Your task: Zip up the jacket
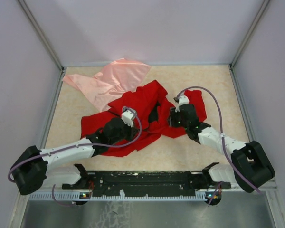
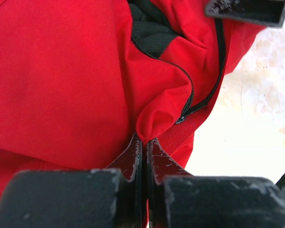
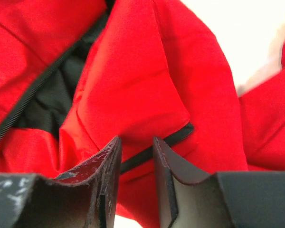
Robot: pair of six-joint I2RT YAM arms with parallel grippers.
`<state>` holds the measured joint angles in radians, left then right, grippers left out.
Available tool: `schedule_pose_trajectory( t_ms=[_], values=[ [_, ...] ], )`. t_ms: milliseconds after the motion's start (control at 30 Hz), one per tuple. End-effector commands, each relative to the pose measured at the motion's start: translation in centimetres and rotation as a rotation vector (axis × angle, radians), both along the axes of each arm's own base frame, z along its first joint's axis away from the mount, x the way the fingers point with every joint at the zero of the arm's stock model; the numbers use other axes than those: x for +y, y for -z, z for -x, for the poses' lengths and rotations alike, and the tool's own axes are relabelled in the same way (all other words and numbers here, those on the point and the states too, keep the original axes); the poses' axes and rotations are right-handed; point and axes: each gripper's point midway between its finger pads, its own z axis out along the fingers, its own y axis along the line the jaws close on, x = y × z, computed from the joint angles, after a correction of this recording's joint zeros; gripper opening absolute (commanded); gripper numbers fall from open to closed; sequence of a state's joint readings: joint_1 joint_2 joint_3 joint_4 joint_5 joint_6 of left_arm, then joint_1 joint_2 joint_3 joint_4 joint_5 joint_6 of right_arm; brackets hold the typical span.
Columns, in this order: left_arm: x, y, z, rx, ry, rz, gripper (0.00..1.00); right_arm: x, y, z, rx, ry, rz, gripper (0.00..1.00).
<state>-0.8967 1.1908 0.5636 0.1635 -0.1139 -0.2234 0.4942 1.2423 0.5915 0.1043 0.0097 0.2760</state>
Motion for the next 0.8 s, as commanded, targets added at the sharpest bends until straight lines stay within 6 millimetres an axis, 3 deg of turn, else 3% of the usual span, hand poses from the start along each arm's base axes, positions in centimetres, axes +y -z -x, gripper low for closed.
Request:
schedule_pose_trajectory(
  t_ms=[0,67,300,433,500,767],
  values=[
    [1.3,0.1,-0.7,0.019,-0.151,0.089,0.0,-1.7,1.3,0.1,0.017,0.098,0.017,0.28],
    [1.7,0.2,-0.7,0.021,-0.179,0.114,0.0,-2.3,2.0,0.9,0.039,0.11,0.027,0.23],
    [3.3,0.5,0.0,0.02,-0.227,0.246,0.0,-3.9,3.3,3.5,0.088,0.132,0.051,0.19],
    [3.8,0.1,0.3,0.006,-0.214,0.316,0.0,-3.3,2.6,4.2,0.071,0.099,0.013,0.18],
    [3.5,0.0,0.4,0.003,-0.189,0.306,0.0,-2.6,1.0,4.1,0.032,0.074,-0.016,0.19],
    [2.9,0.8,0.6,0.02,-0.124,0.196,0.0,1.3,-9.6,4.4,-0.255,-0.125,-0.122,0.32]
  ],
)
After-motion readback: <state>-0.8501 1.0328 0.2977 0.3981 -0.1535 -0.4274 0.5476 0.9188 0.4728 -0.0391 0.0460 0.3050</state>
